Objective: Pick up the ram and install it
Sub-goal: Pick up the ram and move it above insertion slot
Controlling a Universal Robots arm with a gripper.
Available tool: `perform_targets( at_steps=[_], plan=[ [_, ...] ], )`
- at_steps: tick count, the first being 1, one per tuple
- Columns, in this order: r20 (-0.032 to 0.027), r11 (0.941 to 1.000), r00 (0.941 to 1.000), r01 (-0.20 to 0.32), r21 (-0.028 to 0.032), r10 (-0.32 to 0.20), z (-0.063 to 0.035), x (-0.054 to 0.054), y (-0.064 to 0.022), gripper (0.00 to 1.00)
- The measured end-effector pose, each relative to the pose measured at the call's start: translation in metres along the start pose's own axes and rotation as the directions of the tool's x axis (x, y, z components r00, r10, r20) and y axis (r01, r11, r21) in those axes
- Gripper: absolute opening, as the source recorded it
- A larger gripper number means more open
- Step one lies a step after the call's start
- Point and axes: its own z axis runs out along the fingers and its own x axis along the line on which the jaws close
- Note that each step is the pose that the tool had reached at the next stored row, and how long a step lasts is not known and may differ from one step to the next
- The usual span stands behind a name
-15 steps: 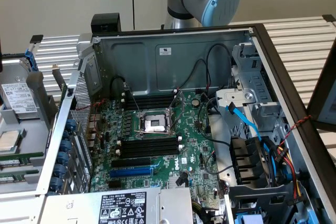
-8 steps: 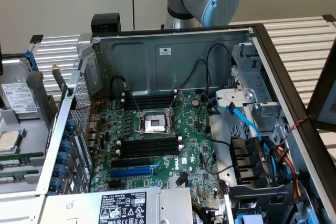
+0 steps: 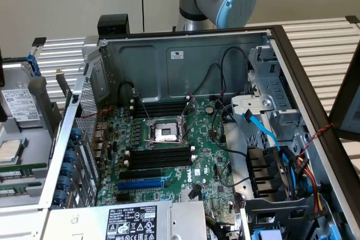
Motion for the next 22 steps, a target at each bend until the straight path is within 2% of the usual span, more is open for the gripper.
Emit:
perform_targets(
  at_steps=[6,11,18,22],
  plan=[
    [0.0003,1.0,1.0,0.005,0.0004,-0.005,0.011,0.004,0.0037,0.36],
    [0.0003,1.0,1.0,0.005,0.0005,-0.005,0.0205,0.013,0.0053,0.36],
    [0.0004,1.0,1.0,0.005,0.0016,-0.005,0.0356,0.037,0.0031,0.36],
    [0.0003,1.0,1.0,0.006,0.0015,-0.006,0.0433,0.039,-0.0009,0.36]
  ],
)
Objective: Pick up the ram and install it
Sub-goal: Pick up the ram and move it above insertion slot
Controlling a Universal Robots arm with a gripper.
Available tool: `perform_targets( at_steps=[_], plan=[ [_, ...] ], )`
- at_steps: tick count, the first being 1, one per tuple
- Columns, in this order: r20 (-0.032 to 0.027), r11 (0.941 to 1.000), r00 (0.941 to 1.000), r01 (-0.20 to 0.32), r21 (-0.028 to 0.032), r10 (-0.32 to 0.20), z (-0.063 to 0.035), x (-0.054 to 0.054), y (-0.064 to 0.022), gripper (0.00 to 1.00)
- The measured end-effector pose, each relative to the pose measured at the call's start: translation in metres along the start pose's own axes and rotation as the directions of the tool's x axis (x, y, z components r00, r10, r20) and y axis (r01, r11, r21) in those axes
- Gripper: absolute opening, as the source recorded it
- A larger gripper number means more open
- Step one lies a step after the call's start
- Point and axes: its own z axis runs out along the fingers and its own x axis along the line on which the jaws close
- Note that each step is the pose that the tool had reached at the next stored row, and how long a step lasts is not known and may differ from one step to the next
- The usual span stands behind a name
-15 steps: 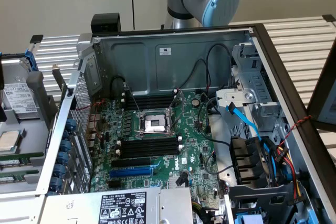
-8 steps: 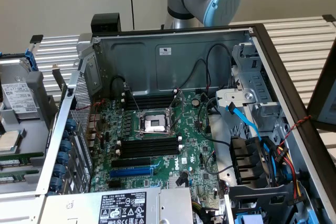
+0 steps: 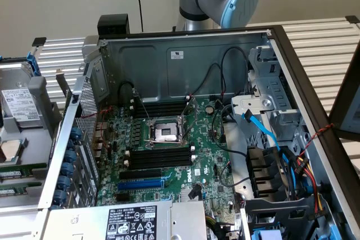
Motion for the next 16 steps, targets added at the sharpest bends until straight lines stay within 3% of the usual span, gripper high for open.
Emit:
perform_targets(
  at_steps=[6,12,16],
  plan=[
    [0.0004,1.0,1.0,0.002,0.0005,-0.002,0.0119,-0.002,-0.0121,0.36],
    [0.0002,1.0,1.0,0.002,0.0003,-0.002,0.0223,-0.007,-0.0128,0.36],
    [0.0004,1.0,1.0,0.003,0.0005,-0.003,0.0285,-0.016,-0.0119,0.36]
  ],
)
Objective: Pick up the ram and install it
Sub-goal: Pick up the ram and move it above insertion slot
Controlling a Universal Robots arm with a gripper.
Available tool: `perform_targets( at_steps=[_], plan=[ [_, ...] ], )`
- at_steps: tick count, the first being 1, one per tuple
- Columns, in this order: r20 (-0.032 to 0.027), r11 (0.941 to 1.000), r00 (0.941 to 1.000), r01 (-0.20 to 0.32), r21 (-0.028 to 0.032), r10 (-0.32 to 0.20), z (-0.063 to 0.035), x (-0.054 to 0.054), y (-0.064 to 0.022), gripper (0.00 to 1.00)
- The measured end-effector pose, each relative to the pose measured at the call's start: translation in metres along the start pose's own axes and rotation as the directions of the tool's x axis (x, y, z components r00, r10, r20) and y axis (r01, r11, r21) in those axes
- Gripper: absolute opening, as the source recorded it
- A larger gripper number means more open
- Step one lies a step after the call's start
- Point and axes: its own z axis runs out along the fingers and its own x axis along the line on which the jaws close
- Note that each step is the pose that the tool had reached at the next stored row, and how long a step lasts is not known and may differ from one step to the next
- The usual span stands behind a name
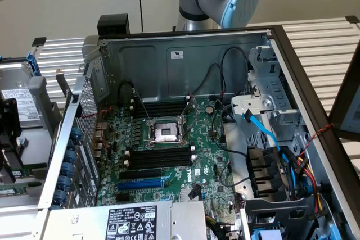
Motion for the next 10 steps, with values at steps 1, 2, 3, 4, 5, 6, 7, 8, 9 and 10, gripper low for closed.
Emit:
perform_targets(
  at_steps=[1,2,3,4,5,6,7,8,9,10],
  plan=[
    [-0.0001,1.0,1.0,0.0,0.0001,0.0,0.0018,-0.002,0.0004,0.36],
    [0.0001,1.0,1.0,0.0,0.0002,0.0,0.0036,-0.002,0.0007,0.36],
    [-0.0001,1.0,1.0,0.0,-0.0001,0.0,0.0052,-0.002,0.0015,0.36],
    [-0.0002,1.0,1.0,0.0,-0.0002,0.0,0.007,-0.002,0.0023,0.36],
    [-0.0001,1.0,1.0,0.0,-0.0001,0.0,0.0087,-0.003,0.003,0.36],
    [0.0,1.0,1.0,0.0,0.0,0.0,0.0106,-0.003,0.0038,0.36],
    [0.0001,1.0,1.0,0.0,0.0001,0.0,0.0124,-0.003,0.0045,0.36],
    [0.0,1.0,1.0,0.0,0.0,0.0,0.0141,-0.003,0.0053,0.36],
    [0.0,1.0,1.0,0.0,0.0001,0.0,0.0159,-0.003,0.0062,0.36],
    [0.0,1.0,1.0,0.0,0.0,0.0,0.0177,-0.003,0.007,0.36]
  ],
)
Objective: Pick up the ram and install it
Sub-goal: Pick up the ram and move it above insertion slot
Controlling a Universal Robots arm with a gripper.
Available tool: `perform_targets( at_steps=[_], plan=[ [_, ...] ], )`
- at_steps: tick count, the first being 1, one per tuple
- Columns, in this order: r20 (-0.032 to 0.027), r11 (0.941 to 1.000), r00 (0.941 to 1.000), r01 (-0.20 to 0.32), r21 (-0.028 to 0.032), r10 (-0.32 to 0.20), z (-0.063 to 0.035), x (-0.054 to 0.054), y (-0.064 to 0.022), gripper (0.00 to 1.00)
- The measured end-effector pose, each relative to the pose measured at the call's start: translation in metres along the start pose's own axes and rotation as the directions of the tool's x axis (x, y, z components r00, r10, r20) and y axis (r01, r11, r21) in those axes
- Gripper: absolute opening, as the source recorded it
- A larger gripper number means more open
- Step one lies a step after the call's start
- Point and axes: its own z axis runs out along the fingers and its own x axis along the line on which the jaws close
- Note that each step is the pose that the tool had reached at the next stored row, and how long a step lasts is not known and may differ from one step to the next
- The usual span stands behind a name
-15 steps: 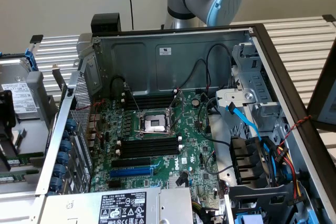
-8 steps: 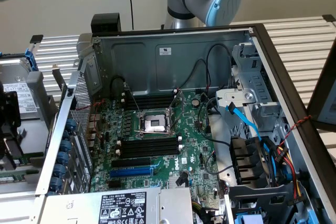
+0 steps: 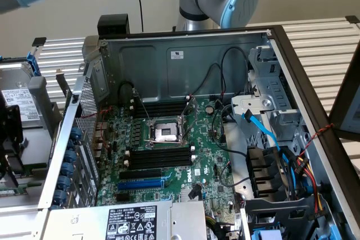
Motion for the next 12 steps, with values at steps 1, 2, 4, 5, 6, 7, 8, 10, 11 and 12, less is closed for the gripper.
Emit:
perform_targets(
  at_steps=[1,2,4,5,6,7,8,10,11,12],
  plan=[
    [0.0,1.0,1.0,0.0,0.0001,0.0,0.0018,-0.0001,0.0005,0.36],
    [0.0,1.0,1.0,0.0,0.0,0.0,0.0032,-0.0002,0.0008,0.36],
    [0.0,1.0,1.0,0.0,-0.0001,0.0,0.0055,-0.0005,0.0012,0.36],
    [-0.0001,1.0,1.0,0.0,-0.0001,0.0,0.0062,-0.0005,0.0013,0.36],
    [-0.0002,1.0,1.0,0.0,-0.0003,0.0,0.0066,-0.0005,0.0014,0.36],
    [-0.0001,1.0,1.0,0.0,-0.0002,0.0,0.0071,-0.0005,0.0015,0.36],
    [-0.0001,1.0,1.0,0.0,-0.0002,0.0,0.0074,-0.0006,0.0015,0.36],
    [-0.0001,1.0,1.0,0.0,0.0,0.0,0.0079,-0.0006,0.0016,0.36],
    [-0.0001,1.0,1.0,0.0,0.0,0.0,0.0082,-0.0007,0.0016,0.36],
    [0.0,1.0,1.0,0.0,0.0,0.0,0.0086,-0.0007,0.0016,0.36]
  ],
)
